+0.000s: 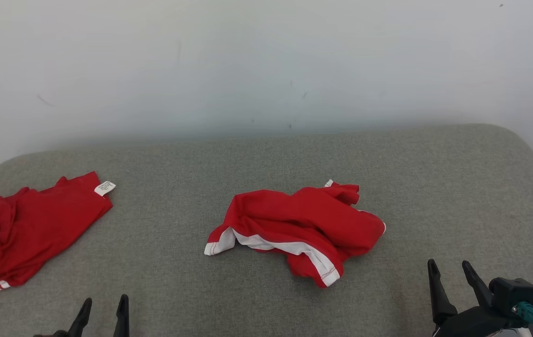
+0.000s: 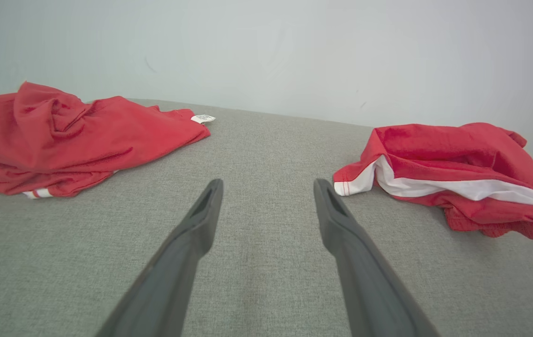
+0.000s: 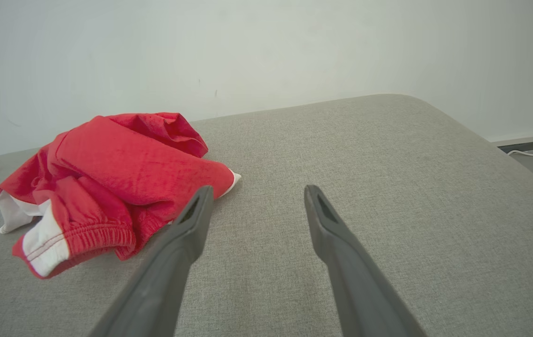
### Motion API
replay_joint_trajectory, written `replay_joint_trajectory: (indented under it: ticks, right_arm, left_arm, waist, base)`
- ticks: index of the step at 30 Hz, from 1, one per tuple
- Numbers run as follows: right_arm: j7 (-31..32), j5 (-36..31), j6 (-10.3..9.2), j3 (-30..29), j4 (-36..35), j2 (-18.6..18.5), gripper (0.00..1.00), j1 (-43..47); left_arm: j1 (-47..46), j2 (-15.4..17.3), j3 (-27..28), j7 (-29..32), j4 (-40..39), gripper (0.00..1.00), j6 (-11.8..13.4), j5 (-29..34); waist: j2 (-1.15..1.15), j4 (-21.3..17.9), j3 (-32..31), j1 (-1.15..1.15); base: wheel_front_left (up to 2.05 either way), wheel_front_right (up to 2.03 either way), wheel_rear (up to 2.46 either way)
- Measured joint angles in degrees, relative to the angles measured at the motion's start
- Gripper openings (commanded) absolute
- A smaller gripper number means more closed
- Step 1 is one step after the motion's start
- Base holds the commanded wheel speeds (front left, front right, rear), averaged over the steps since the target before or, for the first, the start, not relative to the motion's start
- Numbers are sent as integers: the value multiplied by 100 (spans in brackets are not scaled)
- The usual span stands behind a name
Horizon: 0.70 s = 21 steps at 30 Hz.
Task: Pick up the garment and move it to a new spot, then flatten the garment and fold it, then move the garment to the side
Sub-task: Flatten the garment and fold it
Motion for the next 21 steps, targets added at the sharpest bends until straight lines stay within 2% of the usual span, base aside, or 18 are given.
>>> replay_joint_trajectory:
  ticks: [11, 18, 21]
  right_arm:
    - [-32, 5, 0, 53, 79, 13, 100, -64]
    - [-19, 5, 46, 222, 105, 46, 100, -103]
    - [76, 7, 92, 330, 69, 75, 100, -89]
  left_arm:
    - [99, -82, 80, 394, -335, 100, 0, 196]
    - [60, -37, -153, 756, -402, 100, -5, 266]
    - [-164, 7, -293, 942, -336, 100, -142, 280]
  waist:
    - [0, -44, 41, 0]
    - [0, -88, 93, 0]
    - [0, -97, 130, 0]
  base:
    - [0, 0, 0]
    - [0, 0, 0]
    - [0, 0, 0]
